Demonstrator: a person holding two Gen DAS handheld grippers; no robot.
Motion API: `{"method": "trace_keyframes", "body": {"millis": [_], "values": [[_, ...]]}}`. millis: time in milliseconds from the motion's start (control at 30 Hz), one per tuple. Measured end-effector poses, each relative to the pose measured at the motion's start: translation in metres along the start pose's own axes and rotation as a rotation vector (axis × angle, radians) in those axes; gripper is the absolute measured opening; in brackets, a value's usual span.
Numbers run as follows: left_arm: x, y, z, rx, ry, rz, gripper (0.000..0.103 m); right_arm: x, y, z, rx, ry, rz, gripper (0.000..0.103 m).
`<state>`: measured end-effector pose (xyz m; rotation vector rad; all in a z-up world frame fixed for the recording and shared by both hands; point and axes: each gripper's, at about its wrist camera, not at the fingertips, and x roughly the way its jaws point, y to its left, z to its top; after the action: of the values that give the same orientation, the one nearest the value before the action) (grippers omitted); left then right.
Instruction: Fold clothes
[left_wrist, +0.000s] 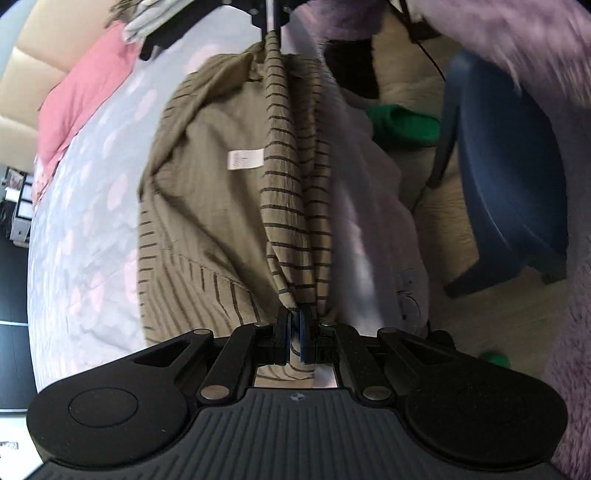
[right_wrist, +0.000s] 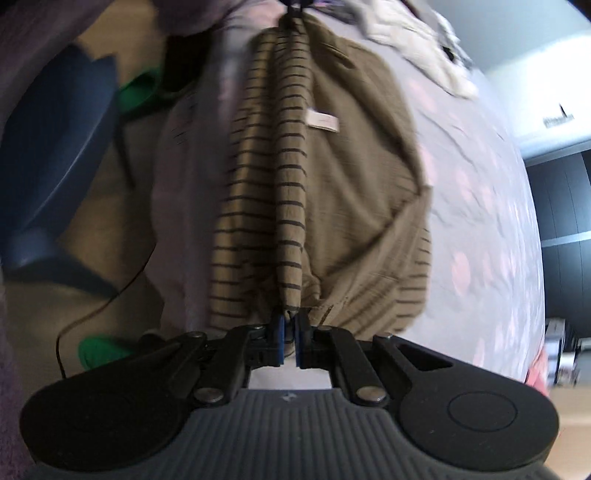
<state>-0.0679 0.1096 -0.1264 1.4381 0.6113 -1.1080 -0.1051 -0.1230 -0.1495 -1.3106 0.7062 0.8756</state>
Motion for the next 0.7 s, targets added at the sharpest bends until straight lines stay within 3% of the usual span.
{"method": "trace_keyframes", "body": {"millis": [133,200,300,400,533,700], "values": [[-0.012,0.001,0.002,-0.035,-0.017,-0.001,0.01,-0.009,0.003,-0.003,-0.006,-0.041,0.034,0.021],[-0.027,0.008,0.001,-0.136,-0.052,-0.033,0.017,-0.018,0.001,-0.001,0.011,-0.082,0.045,0.035],[-0.043,0.031,-0.002,-0.316,-0.149,-0.074,0.023,-0.035,-0.009,0.002,0.091,-0.151,0.041,0.038],[-0.053,0.051,-0.003,-0.464,-0.234,-0.069,0.026,-0.037,-0.03,0.003,0.251,-0.158,0.009,0.039],[-0.039,0.075,0.007,-0.625,-0.182,-0.01,0.026,-0.037,-0.06,0.002,0.484,-0.153,-0.041,0.036],[-0.015,0.092,0.013,-0.734,-0.11,-0.027,0.026,-0.006,-0.07,0.011,0.657,-0.09,0.02,0.036]]}}
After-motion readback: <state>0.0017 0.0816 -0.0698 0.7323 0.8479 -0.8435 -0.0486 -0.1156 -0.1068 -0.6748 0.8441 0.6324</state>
